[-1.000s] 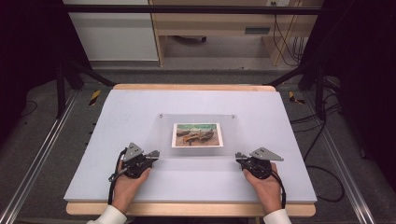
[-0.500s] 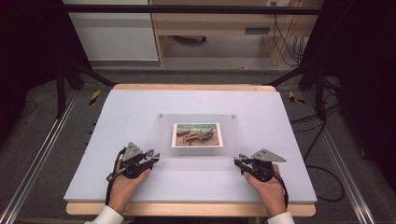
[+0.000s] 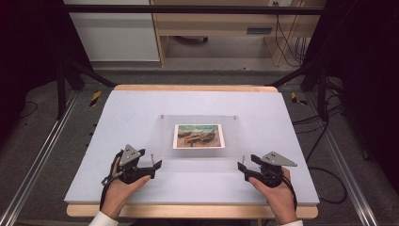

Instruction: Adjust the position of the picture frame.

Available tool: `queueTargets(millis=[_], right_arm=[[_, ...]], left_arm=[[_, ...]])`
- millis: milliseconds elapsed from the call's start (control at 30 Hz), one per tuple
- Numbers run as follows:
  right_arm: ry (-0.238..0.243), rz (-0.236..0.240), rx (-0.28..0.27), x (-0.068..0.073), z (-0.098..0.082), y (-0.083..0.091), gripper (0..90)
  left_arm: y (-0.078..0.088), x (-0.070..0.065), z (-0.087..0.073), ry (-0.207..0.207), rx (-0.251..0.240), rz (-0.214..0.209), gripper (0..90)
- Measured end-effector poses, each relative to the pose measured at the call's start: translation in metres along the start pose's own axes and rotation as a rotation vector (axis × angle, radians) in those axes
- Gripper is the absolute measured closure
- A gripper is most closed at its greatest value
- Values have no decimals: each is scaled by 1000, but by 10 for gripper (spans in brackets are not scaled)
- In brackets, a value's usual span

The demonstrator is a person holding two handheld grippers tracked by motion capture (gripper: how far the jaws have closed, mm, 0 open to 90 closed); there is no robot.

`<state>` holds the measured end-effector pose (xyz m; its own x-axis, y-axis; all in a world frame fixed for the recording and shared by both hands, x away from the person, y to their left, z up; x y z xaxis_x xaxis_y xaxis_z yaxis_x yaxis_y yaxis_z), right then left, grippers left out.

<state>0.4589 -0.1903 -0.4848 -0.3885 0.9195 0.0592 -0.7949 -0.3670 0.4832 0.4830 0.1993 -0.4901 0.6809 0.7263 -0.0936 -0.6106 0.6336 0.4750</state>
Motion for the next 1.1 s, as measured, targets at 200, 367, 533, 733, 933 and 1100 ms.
queueTargets(millis=[200, 367, 533, 733, 933, 1100], right_arm=[[15, -27, -8, 0, 4, 0, 250], [31, -43, -17, 0, 7, 2, 204], [27, -52, -27, 0, 10, 3, 197], [35, -58, -39, 1, 15, 3, 186], [38, -50, -32, 0, 23, -4, 173], [37, -26, -23, -2, 34, -12, 130]], left_arm=[[6, 1, 3, -41, -1, -31, 59], [10, 2, 9, -32, -26, -47, 42], [14, -1, 14, -62, -48, -78, 40], [14, -3, 23, -10, -58, -101, 40], [12, 2, 35, -69, -87, -93, 46], [6, 15, 41, -78, -75, -65, 63]])
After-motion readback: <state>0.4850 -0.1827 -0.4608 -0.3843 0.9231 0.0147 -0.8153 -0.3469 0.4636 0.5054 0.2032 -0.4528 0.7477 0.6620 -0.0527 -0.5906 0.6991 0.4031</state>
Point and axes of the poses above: each handheld gripper's, and its own axes: y roughly backward along the jaws, z roughly out of its top, x roughly to its left, the point moved 5 cm from there along -y, roughly forward along the jaws, and after that the axes turned 8 degrees about -z, right-handed, at the moved point
